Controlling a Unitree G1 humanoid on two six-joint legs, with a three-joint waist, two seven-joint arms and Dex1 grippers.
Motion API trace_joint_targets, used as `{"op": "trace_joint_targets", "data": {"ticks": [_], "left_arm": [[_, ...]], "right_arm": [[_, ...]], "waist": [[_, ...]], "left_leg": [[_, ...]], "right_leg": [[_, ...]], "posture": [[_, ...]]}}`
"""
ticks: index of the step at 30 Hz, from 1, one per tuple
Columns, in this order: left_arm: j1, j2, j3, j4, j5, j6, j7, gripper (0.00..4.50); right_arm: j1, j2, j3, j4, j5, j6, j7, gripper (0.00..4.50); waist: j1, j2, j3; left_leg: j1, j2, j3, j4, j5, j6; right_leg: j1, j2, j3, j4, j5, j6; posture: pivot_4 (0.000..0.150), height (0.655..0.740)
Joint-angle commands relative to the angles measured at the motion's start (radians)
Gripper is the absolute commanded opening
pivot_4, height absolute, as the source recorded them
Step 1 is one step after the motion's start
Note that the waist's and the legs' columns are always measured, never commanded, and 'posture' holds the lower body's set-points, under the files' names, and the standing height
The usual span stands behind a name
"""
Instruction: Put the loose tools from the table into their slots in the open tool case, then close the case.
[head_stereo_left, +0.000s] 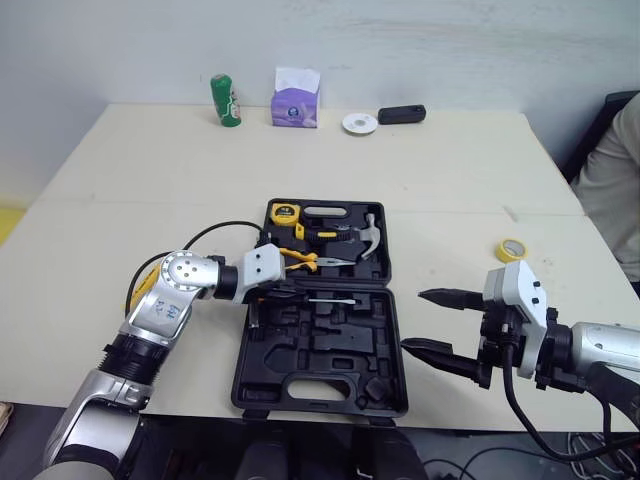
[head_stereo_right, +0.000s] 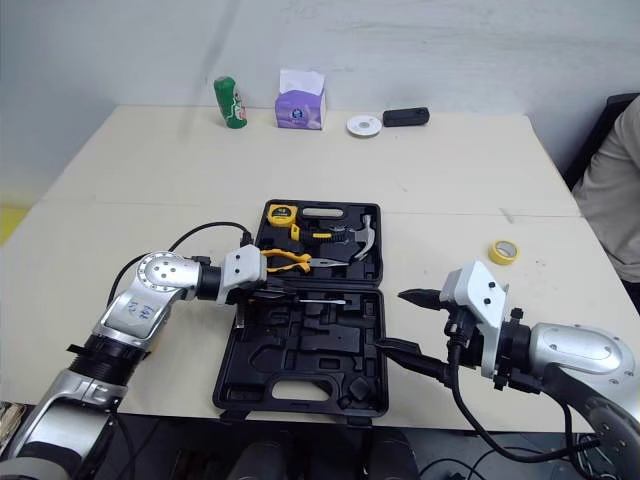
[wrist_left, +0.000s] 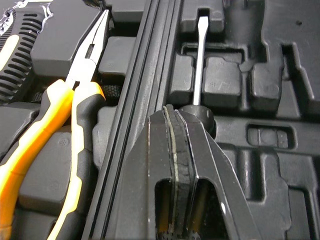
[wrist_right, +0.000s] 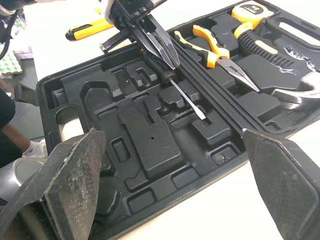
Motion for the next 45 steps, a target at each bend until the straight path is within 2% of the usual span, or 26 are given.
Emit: {"op": "trace_joint_targets", "data": {"ticks": [1, 5, 8, 12, 20, 28, 33, 45], "left_arm": [[0.075, 0.004, -0.067, 0.044, 0.045, 0.020, -0.032, 0.03], [0.034, -0.043, -0.002, 0.063, -0.006, 0.010, 0.003, 0.03], [0.010, -0.089, 0.074, 0.052, -0.103, 0.061, -0.002, 0.03], [-0.006, -0.098, 0.108, 0.043, -0.150, 0.094, -0.026, 0.03], [0.005, -0.084, 0.099, 0.049, -0.157, 0.089, -0.075, 0.03], [0.018, -0.043, -0.003, 0.132, 0.001, 0.019, -0.045, 0.03], [0.063, -0.017, -0.056, 0.134, 0.039, -0.032, -0.071, 0.03], [0.071, -0.052, 0.006, 0.093, -0.067, -0.030, -0.097, 0.03]], "right_arm": [[0.000, -0.007, 0.001, -0.008, -0.001, -0.008, 0.006, 4.50], [-0.023, -0.007, 0.020, 0.006, -0.009, -0.008, 0.007, 4.50], [-0.034, -0.005, 0.034, 0.008, -0.011, -0.010, 0.006, 4.50], [-0.034, -0.002, 0.041, 0.007, -0.016, -0.011, 0.005, 4.50], [-0.025, 0.001, 0.043, 0.004, -0.026, -0.013, 0.007, 4.50], [-0.005, 0.001, 0.028, -0.009, -0.022, -0.014, 0.005, 4.50], [0.009, -0.002, 0.017, -0.014, -0.022, -0.016, 0.005, 4.50], [0.022, -0.003, 0.014, -0.019, -0.021, -0.009, -0.004, 4.50]], "waist": [[0.000, 0.001, -0.001], [0.006, 0.001, -0.001], [0.009, 0.001, 0.000], [0.010, -0.006, 0.006], [0.010, -0.008, 0.007], [0.010, -0.007, 0.007], [0.006, -0.006, 0.007], [0.010, -0.003, 0.005]], "left_leg": [[0.000, 0.000, 0.000, 0.000, 0.000, 0.000], [0.000, 0.000, 0.000, 0.000, -0.002, 0.002], [-0.001, 0.000, 0.000, 0.000, -0.002, 0.002], [-0.007, 0.000, -0.001, 0.001, -0.001, 0.001], [-0.010, 0.000, -0.001, 0.001, -0.001, 0.002], [-0.011, 0.000, -0.002, 0.001, -0.001, 0.002], [-0.009, 0.000, -0.002, 0.001, -0.001, 0.002], [-0.006, 0.001, -0.001, 0.000, -0.003, 0.002]], "right_leg": [[0.000, 0.000, 0.000, 0.000, 0.000, 0.000], [-0.001, 0.000, 0.000, 0.000, 0.000, 0.000], [-0.001, 0.000, 0.000, 0.000, 0.000, 0.000], [-0.006, 0.000, -0.001, -0.001, 0.000, 0.000], [-0.006, 0.000, -0.002, -0.004, 0.001, 0.002], [-0.007, 0.000, -0.003, -0.004, 0.001, 0.002], [-0.005, 0.000, -0.002, -0.005, 0.001, 0.002], [-0.003, 0.001, -0.002, -0.006, 0.000, 0.001]], "posture": [[0.150, 0.7316], [0.150, 0.7316], [0.150, 0.7316], [0.150, 0.7316], [0.150, 0.7316], [0.150, 0.7316], [0.150, 0.7316], [0.150, 0.7316]]}}
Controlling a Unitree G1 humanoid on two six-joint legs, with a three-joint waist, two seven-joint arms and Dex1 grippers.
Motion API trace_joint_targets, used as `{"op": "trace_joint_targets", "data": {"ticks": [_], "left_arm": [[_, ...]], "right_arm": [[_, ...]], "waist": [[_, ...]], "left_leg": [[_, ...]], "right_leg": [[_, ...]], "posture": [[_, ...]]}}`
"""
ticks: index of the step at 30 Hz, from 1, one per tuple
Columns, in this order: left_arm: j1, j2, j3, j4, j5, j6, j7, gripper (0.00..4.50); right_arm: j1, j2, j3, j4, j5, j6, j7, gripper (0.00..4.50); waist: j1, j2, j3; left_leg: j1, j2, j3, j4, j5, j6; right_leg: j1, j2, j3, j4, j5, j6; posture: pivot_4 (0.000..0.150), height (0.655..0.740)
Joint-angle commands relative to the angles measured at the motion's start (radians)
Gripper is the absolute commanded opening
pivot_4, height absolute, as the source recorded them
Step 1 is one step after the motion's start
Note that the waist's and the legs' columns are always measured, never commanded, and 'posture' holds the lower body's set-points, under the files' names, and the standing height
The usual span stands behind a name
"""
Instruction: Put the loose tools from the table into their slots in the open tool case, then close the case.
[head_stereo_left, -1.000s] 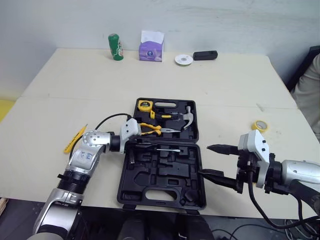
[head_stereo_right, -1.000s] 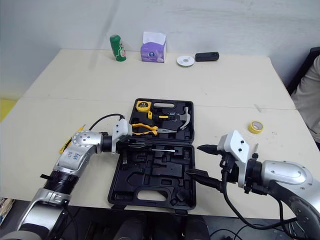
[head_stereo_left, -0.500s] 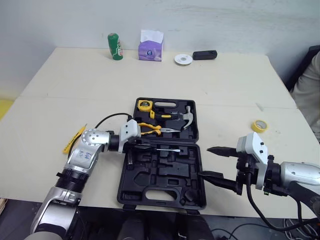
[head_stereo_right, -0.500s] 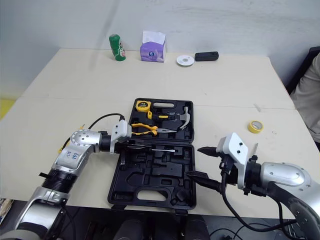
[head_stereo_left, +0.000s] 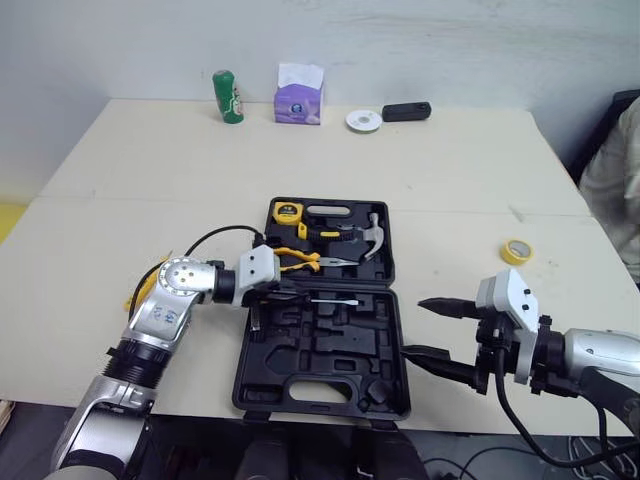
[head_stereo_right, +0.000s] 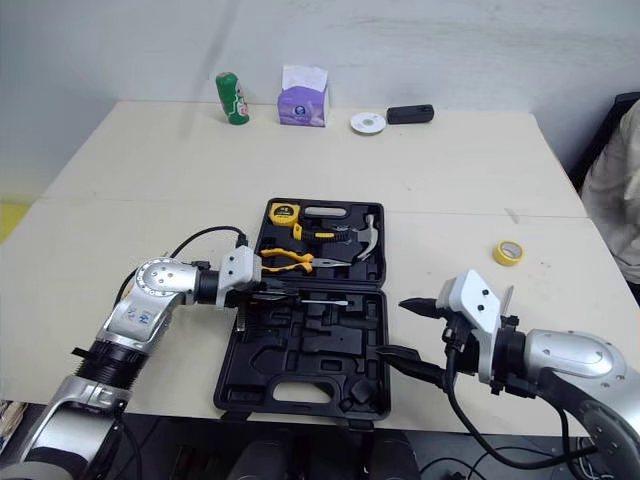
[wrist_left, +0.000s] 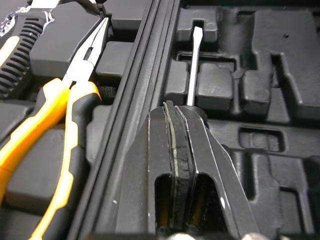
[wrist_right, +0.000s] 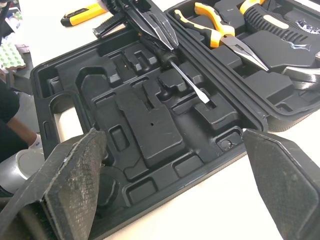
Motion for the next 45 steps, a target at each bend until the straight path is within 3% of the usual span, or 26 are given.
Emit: {"op": "trace_joint_targets", "data": {"ticks": [1, 7, 14, 20, 24, 26, 27, 30, 36, 40, 45], "left_arm": [[0.050, 0.005, -0.054, 0.038, 0.024, 0.020, -0.053, 0.03], [0.039, 0.043, -0.127, 0.125, 0.174, -0.026, 0.005, 0.03], [0.013, 0.049, -0.148, 0.141, 0.190, 0.056, 0.028, 0.03], [0.019, 0.042, -0.085, 0.057, 0.064, 0.136, -0.020, 0.03], [0.048, 0.043, 0.059, -0.085, -0.090, 0.228, -0.002, 0.03], [0.096, 0.079, 0.132, -0.171, -0.156, 0.280, -0.002, 0.03], [0.125, 0.096, 0.173, -0.206, -0.186, 0.310, 0.008, 0.66], [0.214, 0.134, 0.336, -0.274, -0.308, 0.438, 0.060, 1.74], [0.445, 0.244, 0.681, -0.234, -0.345, 0.493, 0.155, 4.47], [0.567, 0.328, 0.879, -0.072, -0.305, 0.434, 0.191, 4.47], [0.546, 0.426, 0.982, 0.235, -0.226, 0.272, 0.294, 4.47]], "right_arm": [[-0.006, -0.004, -0.017, -0.034, 0.012, -0.008, -0.004, 4.50], [-0.012, -0.003, -0.012, -0.030, 0.009, -0.008, -0.007, 4.50], [-0.015, -0.001, -0.008, -0.031, 0.006, -0.008, -0.012, 4.50], [-0.005, 0.002, -0.011, -0.035, -0.001, -0.013, -0.018, 4.50], [0.010, 0.014, -0.027, -0.026, -0.025, -0.028, -0.035, 4.50], [0.037, 0.023, -0.065, -0.018, -0.023, -0.033, -0.034, 4.50], [0.062, 0.026, -0.092, -0.012, -0.025, -0.036, -0.029, 4.50], [0.161, 0.035, -0.216, 0.035, -0.045, -0.052, 0.003, 4.50], [0.360, 0.044, -0.501, 0.213, -0.113, -0.079, 0.096, 4.50], [0.454, 0.030, -0.619, 0.362, -0.194, -0.133, 0.169, 4.50], [0.477, -0.004, -0.681, 0.587, -0.297, -0.237, 0.232, 4.50]], "waist": [[0.001, 0.000, 0.000], [0.002, 0.000, 0.000], [0.002, 0.009, -0.007], [0.002, 0.011, -0.008], [-0.004, 0.007, -0.004], [-0.006, 0.002, 0.002], [-0.007, 0.000, 0.005], [-0.002, -0.002, 0.010], [0.002, -0.006, 0.014], [0.002, -0.005, 0.015], [0.003, -0.004, 0.015]], "left_leg": [[0.000, 0.000, 0.000, 0.000, 0.000, 0.000], [0.000, 0.000, 0.000, 0.000, -0.001, 0.000], [0.004, 0.000, 0.000, -0.001, -0.004, 0.006], [0.008, 0.000, -0.001, -0.005, -0.004, 0.006], [0.005, 0.000, 0.000, -0.011, -0.002, 0.004], [0.002, 0.000, 0.000, -0.014, 0.004, -0.004], [0.001, 0.000, 0.000, -0.015, 0.005, -0.006], [0.000, 0.001, 0.000, -0.016, 0.006, -0.008], [-0.003, 0.000, -0.001, -0.015, 0.004, -0.003], [-0.007, 0.000, -0.001, -0.016, 0.002, -0.003], [-0.009, -0.001, -0.001, -0.016, -0.004, -0.001]], "right_leg": [[0.000, 0.000, 0.000, 0.000, 0.000, 0.000], [0.000, 0.000, 0.000, -0.001, 0.000, 0.000], [0.004, 0.000, 0.001, -0.002, 0.000, 0.000], [0.008, 0.000, 0.001, -0.006, 0.000, 0.000], [0.003, 0.000, 0.001, -0.007, 0.000, 0.000], [-0.001, 0.001, 0.000, -0.006, 0.000, -0.001], [-0.003, 0.001, 0.000, -0.006, -0.001, -0.002], [-0.004, 0.004, -0.002, -0.006, -0.002, -0.003], [-0.004, 0.002, -0.002, -0.010, 0.000, 0.000], [-0.007, 0.002, -0.002, -0.013, 0.000, 0.001], [-0.010, 0.001, -0.001, -0.013, 0.001, 0.000]], "posture": [[0.150, 0.7316], [0.150, 0.7316], [0.150, 0.7316], [0.150, 0.7316], [0.150, 0.7316], [0.150, 0.7316], [0.150, 0.7316], [0.150, 0.7316], [0.150, 0.7316], [0.150, 0.7316], [0.150, 0.7316]]}}
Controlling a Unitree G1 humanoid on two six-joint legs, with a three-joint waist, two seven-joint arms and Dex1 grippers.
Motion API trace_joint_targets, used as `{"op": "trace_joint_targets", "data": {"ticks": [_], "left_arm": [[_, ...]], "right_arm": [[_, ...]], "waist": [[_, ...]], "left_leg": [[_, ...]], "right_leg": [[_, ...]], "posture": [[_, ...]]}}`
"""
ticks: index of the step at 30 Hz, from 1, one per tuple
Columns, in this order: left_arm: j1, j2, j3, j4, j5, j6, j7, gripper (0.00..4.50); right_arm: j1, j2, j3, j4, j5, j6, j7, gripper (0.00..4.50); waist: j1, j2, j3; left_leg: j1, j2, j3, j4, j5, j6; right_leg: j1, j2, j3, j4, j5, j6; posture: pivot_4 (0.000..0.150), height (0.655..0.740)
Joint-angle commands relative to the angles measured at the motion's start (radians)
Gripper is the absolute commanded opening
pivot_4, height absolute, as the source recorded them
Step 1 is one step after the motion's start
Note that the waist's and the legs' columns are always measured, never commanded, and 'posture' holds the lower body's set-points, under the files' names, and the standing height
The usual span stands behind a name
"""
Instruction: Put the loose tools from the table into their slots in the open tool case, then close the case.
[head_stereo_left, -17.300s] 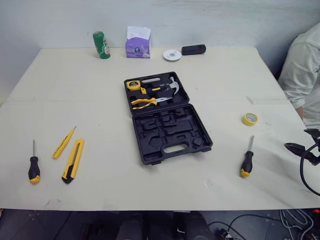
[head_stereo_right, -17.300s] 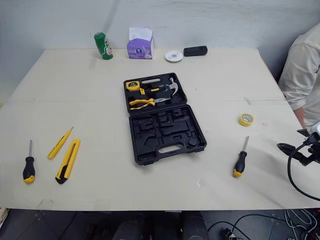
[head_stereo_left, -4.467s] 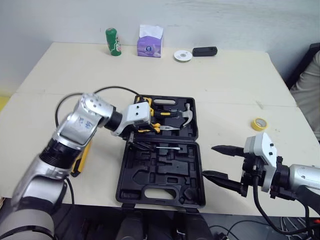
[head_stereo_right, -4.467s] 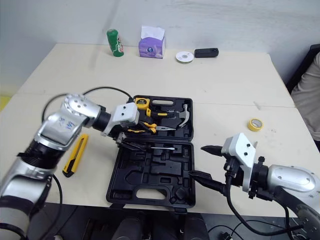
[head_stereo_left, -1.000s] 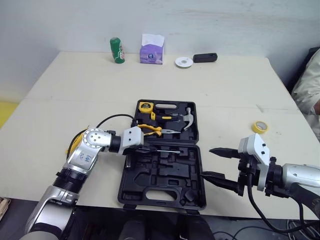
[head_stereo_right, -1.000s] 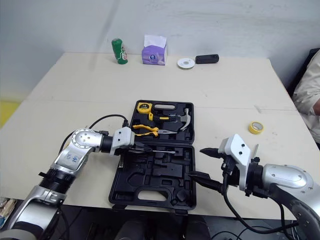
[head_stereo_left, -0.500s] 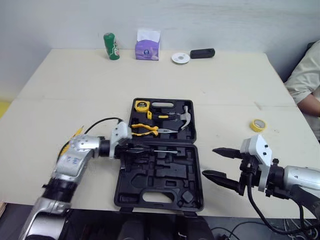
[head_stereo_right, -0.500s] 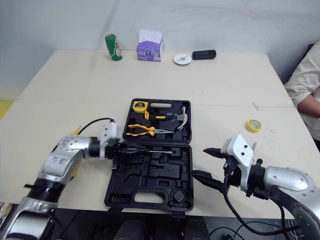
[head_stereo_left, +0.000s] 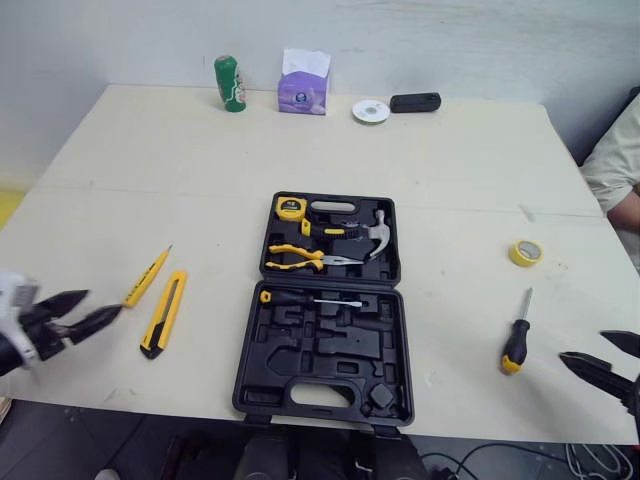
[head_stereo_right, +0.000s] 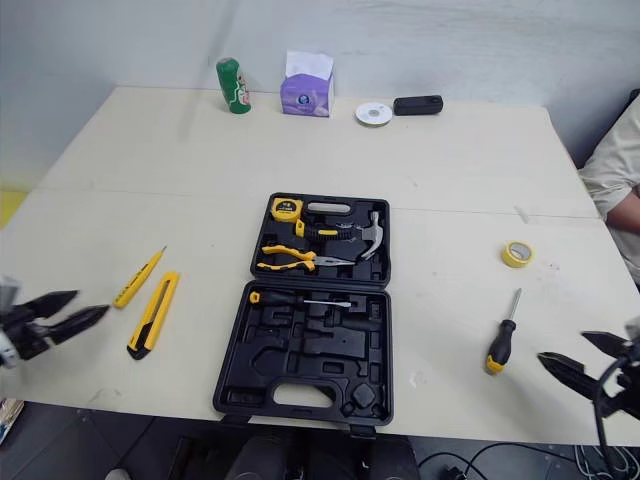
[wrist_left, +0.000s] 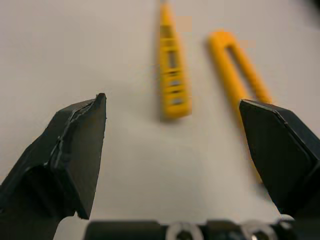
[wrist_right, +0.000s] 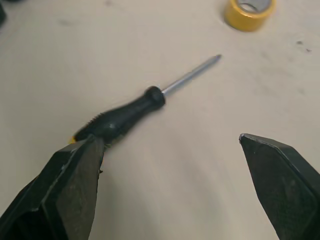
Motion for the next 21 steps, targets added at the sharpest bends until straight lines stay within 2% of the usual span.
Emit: {"op": "trace_joint_targets", "data": {"ticks": [1, 6, 11, 14, 19, 21], "left_arm": [[-0.032, 0.067, 0.068, 0.180, 0.054, -0.126, 0.060, 4.47], [-0.074, 0.077, 0.010, 0.254, 0.079, -0.211, 0.045, 4.47], [-0.156, 0.051, -0.085, 0.167, 0.044, -0.162, 0.007, 4.47], [-0.220, 0.040, -0.169, 0.058, 0.014, -0.087, -0.035, 4.47], [-0.418, -0.030, -0.382, -0.246, -0.096, 0.094, -0.093, 4.47], [-0.479, -0.083, -0.429, -0.351, -0.181, 0.194, -0.079, 4.47]], "right_arm": [[-0.001, -0.024, -0.072, 0.135, -0.068, -0.082, 0.034, 4.50], [-0.030, -0.013, -0.074, 0.174, -0.095, -0.121, 0.031, 4.50], [-0.052, 0.062, -0.051, 0.045, -0.069, -0.103, -0.039, 4.50], [-0.073, 0.134, -0.034, -0.077, -0.037, -0.060, -0.122, 4.50], [-0.072, 0.309, 0.055, -0.370, 0.015, 0.020, -0.318, 4.50], [-0.068, 0.372, 0.083, -0.480, 0.058, 0.063, -0.400, 4.50]], "waist": [[0.000, 0.000, 0.000], [-0.003, 0.004, 0.002], [-0.002, 0.004, 0.002], [-0.002, 0.004, 0.002], [0.001, 0.003, 0.002], [-0.002, 0.004, 0.001]], "left_leg": [[-0.001, 0.000, 0.000, 0.000, 0.000, 0.000], [-0.003, 0.000, 0.002, -0.001, 0.002, -0.005], [-0.003, 0.000, 0.003, -0.002, 0.004, -0.011], [-0.003, 0.000, 0.003, -0.002, 0.006, -0.012], [-0.002, -0.001, 0.003, -0.001, 0.007, -0.013], [-0.002, -0.002, 0.004, -0.001, 0.008, -0.012]], "right_leg": [[-0.001, 0.000, 0.000, 0.000, 0.000, 0.000], [-0.006, -0.001, 0.002, 0.002, 0.000, -0.001], [-0.008, 0.000, 0.002, 0.006, -0.001, -0.002], [-0.008, -0.001, 0.002, 0.009, -0.001, -0.002], [-0.008, -0.001, 0.003, 0.012, -0.001, -0.002], [-0.008, 0.000, 0.004, 0.016, -0.001, -0.002]], "posture": [[0.150, 0.7316], [0.150, 0.7316], [0.150, 0.7316], [0.150, 0.7316], [0.150, 0.7316], [0.150, 0.7316]]}}
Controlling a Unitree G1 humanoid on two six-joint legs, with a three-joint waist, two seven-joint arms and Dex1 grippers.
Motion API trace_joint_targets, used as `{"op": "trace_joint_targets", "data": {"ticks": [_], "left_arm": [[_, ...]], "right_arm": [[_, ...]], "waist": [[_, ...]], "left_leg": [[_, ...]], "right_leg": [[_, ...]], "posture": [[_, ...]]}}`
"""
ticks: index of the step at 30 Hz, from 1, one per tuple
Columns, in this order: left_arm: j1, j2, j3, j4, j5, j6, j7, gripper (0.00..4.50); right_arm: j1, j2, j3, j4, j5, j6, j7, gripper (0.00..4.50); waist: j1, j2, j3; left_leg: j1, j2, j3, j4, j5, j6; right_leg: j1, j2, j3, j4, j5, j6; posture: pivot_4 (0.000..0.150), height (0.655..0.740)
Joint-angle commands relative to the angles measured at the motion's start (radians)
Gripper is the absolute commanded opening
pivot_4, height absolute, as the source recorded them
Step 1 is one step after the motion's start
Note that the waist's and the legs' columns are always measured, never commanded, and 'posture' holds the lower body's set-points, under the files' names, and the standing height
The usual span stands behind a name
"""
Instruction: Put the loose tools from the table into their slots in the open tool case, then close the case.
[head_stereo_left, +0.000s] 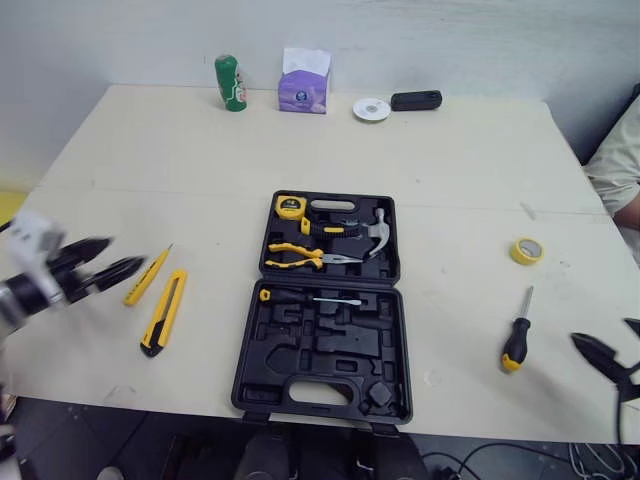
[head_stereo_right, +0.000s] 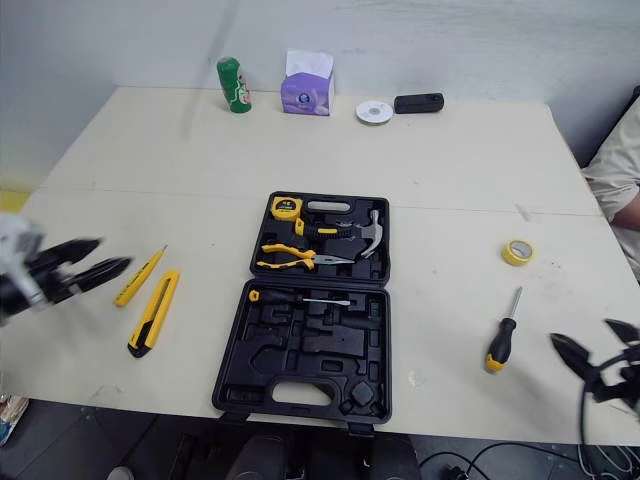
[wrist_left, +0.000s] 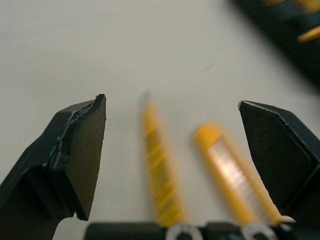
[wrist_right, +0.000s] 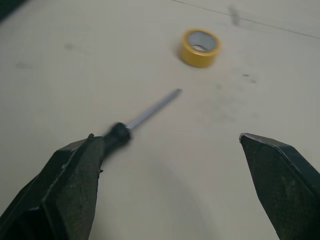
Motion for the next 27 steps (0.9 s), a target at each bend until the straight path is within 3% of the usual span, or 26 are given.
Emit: {"op": "trace_joint_targets", "data": {"ticks": [1, 6, 11, 18, 27], "left_arm": [[-0.081, -0.068, -0.063, -0.205, -0.160, 0.167, 0.015, 4.47], [-0.088, -0.114, -0.197, -0.505, -0.292, 0.270, -0.034, 4.47], [-0.188, -0.140, -0.270, -0.586, -0.406, 0.322, -0.093, 4.47], [-0.273, -0.149, -0.441, -0.499, -0.270, 0.183, -0.275, 4.47], [-0.352, -0.241, -0.500, -0.372, -0.200, 0.105, -0.329, 4.47]], "right_arm": [[0.011, 0.079, 0.023, -0.200, 0.076, 0.068, -0.153, 4.50], [0.046, 0.246, 0.242, -0.394, -0.024, 0.119, -0.400, 4.50], [0.029, 0.348, 0.371, -0.394, -0.133, 0.128, -0.571, 4.50], [0.016, 0.449, 0.506, -0.270, -0.254, 0.040, -0.657, 4.50], [-0.030, 0.492, 0.572, -0.179, -0.318, -0.003, -0.691, 4.50]], "waist": [[-0.007, 0.000, 0.000], [-0.031, -0.001, -0.001], [-0.027, -0.001, -0.001], [-0.028, -0.001, -0.001], [-0.031, -0.002, -0.002]], "left_leg": [[0.000, 0.000, 0.000, 0.000, 0.002, 0.004], [0.001, 0.000, 0.002, 0.000, 0.006, 0.004], [0.002, -0.001, 0.002, 0.002, 0.007, -0.001], [0.003, -0.003, 0.003, 0.002, 0.011, 0.000], [0.003, -0.002, 0.003, 0.002, 0.012, 0.001]], "right_leg": [[0.000, 0.000, 0.000, 0.002, 0.000, 0.000], [0.000, 0.002, 0.001, 0.003, 0.000, 0.000], [0.000, 0.002, 0.006, 0.003, -0.001, 0.000], [-0.003, 0.005, 0.009, 0.008, -0.003, -0.001], [-0.003, 0.004, 0.010, 0.008, -0.003, -0.001]], "posture": [[0.150, 0.7316], [0.150, 0.7316], [0.150, 0.7316], [0.150, 0.7316], [0.150, 0.7316]]}}
